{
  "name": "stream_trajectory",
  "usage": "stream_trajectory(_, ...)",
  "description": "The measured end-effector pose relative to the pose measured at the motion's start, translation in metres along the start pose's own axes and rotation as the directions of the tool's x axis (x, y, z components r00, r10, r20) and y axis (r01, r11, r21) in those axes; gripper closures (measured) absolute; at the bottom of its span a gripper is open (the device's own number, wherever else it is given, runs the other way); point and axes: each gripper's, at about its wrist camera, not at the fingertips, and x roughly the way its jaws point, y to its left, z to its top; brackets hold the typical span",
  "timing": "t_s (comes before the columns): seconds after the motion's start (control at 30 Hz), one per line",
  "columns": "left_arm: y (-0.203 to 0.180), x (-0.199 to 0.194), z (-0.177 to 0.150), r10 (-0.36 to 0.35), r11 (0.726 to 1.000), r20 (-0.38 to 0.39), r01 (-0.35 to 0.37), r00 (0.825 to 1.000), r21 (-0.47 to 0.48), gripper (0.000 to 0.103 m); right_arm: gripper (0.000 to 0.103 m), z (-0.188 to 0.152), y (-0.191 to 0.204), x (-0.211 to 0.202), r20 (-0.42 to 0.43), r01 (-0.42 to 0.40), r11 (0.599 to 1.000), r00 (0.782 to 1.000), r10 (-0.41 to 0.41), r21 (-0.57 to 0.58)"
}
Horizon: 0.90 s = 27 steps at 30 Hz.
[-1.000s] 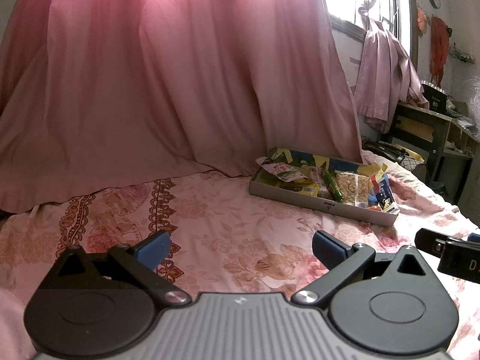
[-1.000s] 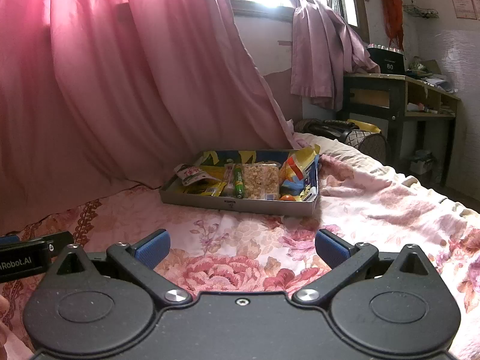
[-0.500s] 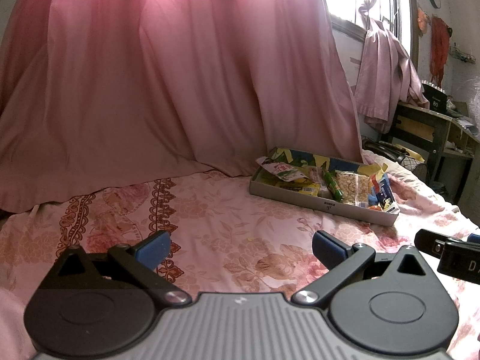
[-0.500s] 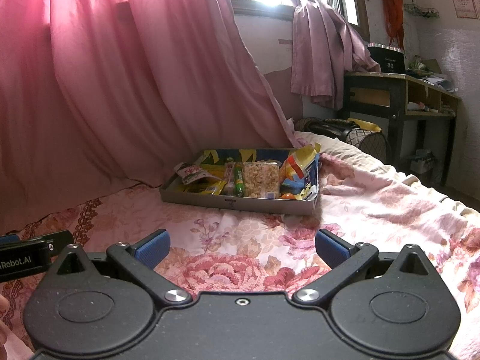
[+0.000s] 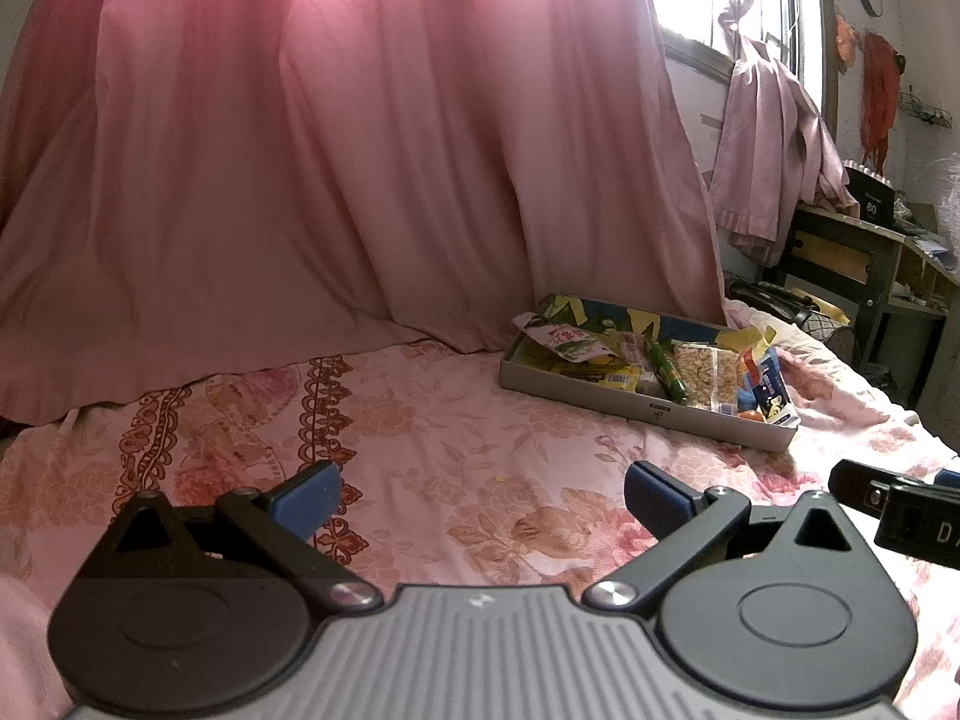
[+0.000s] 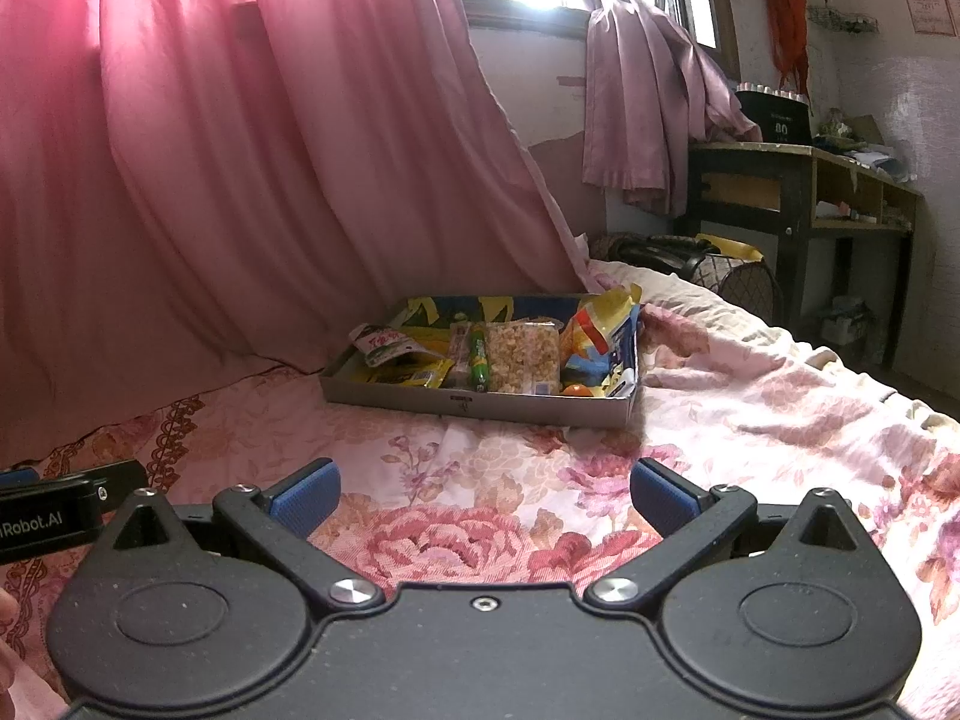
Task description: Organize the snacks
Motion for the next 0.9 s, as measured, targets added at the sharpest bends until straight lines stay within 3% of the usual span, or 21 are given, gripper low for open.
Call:
stream_trajectory(0.63,-0.0002,0.0012,0.0,0.0,1.0,-0.011,0.0,1.0,0.0,0.0,0.001,0.0011,0.0001,-0.0003,-0.001,0.001,1.0,1.0,-0.001,-0.001)
stream_trajectory(0.77,-0.0046,0.0049,-0.0007,0.049,0.998,-0.051,-0.047,0.998,0.039,0.0,0.001,0.0015,0.0005,-0.0002,-0.001,0.001,1.0,1.0,-0.001,-0.001)
stream_trajectory(0.9,-0.0057,0.0023,-0.0023,0.039,0.998,-0.046,-0.037,0.998,0.051,0.0,0.001,0.0016,0.0005,-0.0002,-0.002,0.001,1.0,1.0,-0.001,-0.001)
